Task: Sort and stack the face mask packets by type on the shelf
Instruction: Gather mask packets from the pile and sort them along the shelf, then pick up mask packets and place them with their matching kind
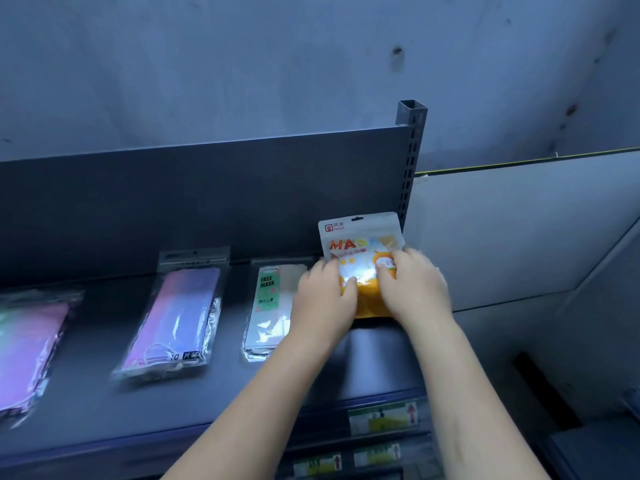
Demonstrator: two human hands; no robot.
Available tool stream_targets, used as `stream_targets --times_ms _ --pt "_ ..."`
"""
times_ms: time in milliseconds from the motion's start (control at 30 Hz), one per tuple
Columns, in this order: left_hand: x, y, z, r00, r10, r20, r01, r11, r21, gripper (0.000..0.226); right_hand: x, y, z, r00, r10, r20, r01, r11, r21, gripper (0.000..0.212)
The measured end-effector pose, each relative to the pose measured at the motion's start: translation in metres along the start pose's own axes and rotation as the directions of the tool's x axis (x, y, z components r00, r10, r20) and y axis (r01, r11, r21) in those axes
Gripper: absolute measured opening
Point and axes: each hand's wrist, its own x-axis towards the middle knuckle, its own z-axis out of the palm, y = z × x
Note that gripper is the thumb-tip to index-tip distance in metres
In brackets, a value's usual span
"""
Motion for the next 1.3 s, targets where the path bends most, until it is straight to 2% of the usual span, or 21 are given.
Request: stream_targets --times_ms 100,167,233,367,567,867,1100,1200,1300 --pt "-0.001 -0.002 0.003 1.000 0.027 -0.001 -0.027 0.999 0.036 0.035 -0.005 0.003 0.002 1.000 -0.012 0.009 0.012 0.999 -0.038 0.051" --pt "-0.004 -0.002 0.003 0.997 0.071 -0.006 -0.070 0.994 0.082 0.045 -0.009 0.003 0.003 1.000 -0.030 -0.002 0.030 0.999 -0.039 0.053" --pt "-0.007 -0.004 0.001 0.986 0.156 -0.054 -0.143 0.971 0.194 0.061 -0.014 -0.002 0.003 0.995 -0.081 -0.050 0.083 0.996 0.044 0.051" --pt "-0.007 -0.013 -0.020 0.963 0.232 -0.135 -0.173 0.921 0.348 0.062 -0.023 -0.032 0.002 0.972 -0.219 -0.081 0.231 0.955 0.187 0.060" --pt "-0.013 -0.042 -0.058 0.988 0.120 -0.099 -0.076 0.927 0.368 0.083 -0.038 -0.073 0.016 0.960 -0.280 -0.001 0.276 0.949 0.155 0.061" --pt "-0.019 -0.131 -0.138 0.995 0.024 -0.097 0.016 0.922 0.387 0.095 -0.063 -0.164 0.051 0.955 -0.279 0.099 0.266 0.955 0.129 0.065" --pt "-0.034 -0.235 -0.229 0.998 0.014 -0.063 0.017 0.881 0.473 0.088 -0.102 -0.274 0.101 0.957 -0.269 0.109 0.257 0.960 0.114 0.068" --pt "-0.038 -0.278 -0.265 0.999 0.004 -0.049 0.020 0.877 0.480 0.073 -0.123 -0.321 0.120 0.956 -0.275 0.104 0.264 0.958 0.110 0.067" --pt "-0.044 -0.313 -0.296 0.999 -0.011 -0.050 0.034 0.877 0.479 0.069 -0.143 -0.358 0.136 0.952 -0.283 0.120 0.267 0.954 0.136 0.067"
